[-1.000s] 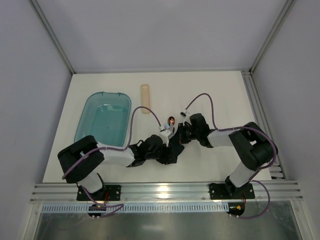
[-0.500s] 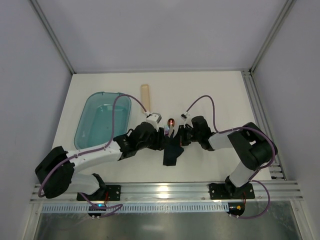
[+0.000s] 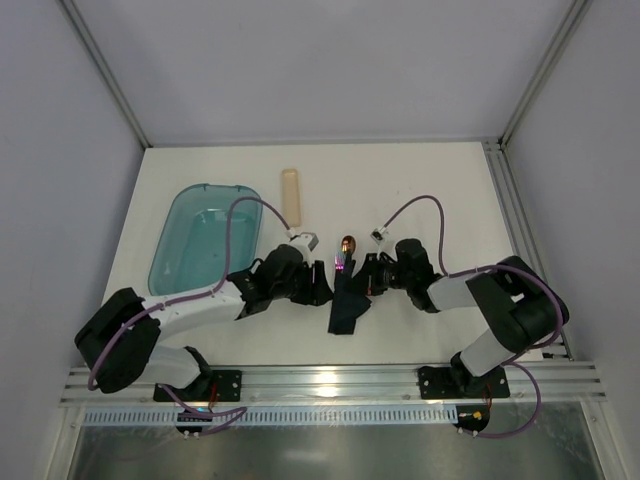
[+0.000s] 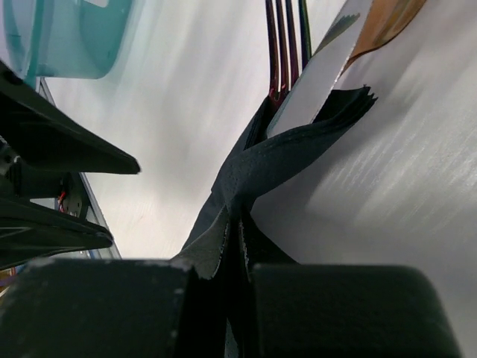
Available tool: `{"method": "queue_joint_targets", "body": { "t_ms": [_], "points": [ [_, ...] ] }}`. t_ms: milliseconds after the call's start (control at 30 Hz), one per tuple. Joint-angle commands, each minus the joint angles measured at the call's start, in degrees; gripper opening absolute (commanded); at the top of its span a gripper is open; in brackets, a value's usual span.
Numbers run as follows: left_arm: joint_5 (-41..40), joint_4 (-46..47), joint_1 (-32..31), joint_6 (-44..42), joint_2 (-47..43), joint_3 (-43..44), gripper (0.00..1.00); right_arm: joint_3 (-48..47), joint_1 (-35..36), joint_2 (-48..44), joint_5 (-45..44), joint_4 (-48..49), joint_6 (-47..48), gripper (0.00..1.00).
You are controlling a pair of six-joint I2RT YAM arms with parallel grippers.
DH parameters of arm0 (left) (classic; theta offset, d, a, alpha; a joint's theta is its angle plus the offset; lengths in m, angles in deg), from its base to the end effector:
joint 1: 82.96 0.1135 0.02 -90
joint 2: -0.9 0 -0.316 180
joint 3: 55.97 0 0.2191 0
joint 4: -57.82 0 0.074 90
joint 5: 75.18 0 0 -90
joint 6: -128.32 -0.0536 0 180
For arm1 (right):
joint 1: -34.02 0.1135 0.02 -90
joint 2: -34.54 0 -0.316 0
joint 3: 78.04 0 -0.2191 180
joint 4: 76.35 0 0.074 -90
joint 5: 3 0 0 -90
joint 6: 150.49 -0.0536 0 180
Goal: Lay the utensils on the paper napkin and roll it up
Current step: Pick up the utensils from the center of the board.
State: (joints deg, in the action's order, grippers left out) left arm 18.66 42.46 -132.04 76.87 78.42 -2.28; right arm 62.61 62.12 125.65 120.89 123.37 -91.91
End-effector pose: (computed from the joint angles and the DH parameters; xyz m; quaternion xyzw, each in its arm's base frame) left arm 0.1617 -0.1920 0.2530 0.0972 0.8977 -0.3187 0.2884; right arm 0.2172 0.1499 0.1945 -0.1169 0.8405 0.4514 0.2758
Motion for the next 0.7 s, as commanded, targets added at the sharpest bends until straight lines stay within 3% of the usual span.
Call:
{"method": "queue_joint_targets", "body": {
  "t_ms": [0, 167, 433, 667],
  "points": [
    [4.95, 5.70, 0.48, -0.58, 0.00, -1.76, 0.54, 0.70, -0.15, -4.10, 0.83, 8.85, 1.27, 0.04],
    [6.97, 7.89, 1.09, -0.93, 1.85, -3.17, 0.58, 1.40, -0.15, -4.19, 0.47, 12.19, 1.27, 0.04],
    [16.02, 22.56, 4.51, -0.58, 6.23, -8.09, 0.61, 4.56, -0.23, -2.43, 1.88, 24.13, -1.62, 0.04],
    [20.67, 27.92, 4.96, -2.77, 10.46, -7.65, 0.64, 6.15, -0.15, -1.02, 4.52, 30.13, -3.47, 0.04]
  ]
}}
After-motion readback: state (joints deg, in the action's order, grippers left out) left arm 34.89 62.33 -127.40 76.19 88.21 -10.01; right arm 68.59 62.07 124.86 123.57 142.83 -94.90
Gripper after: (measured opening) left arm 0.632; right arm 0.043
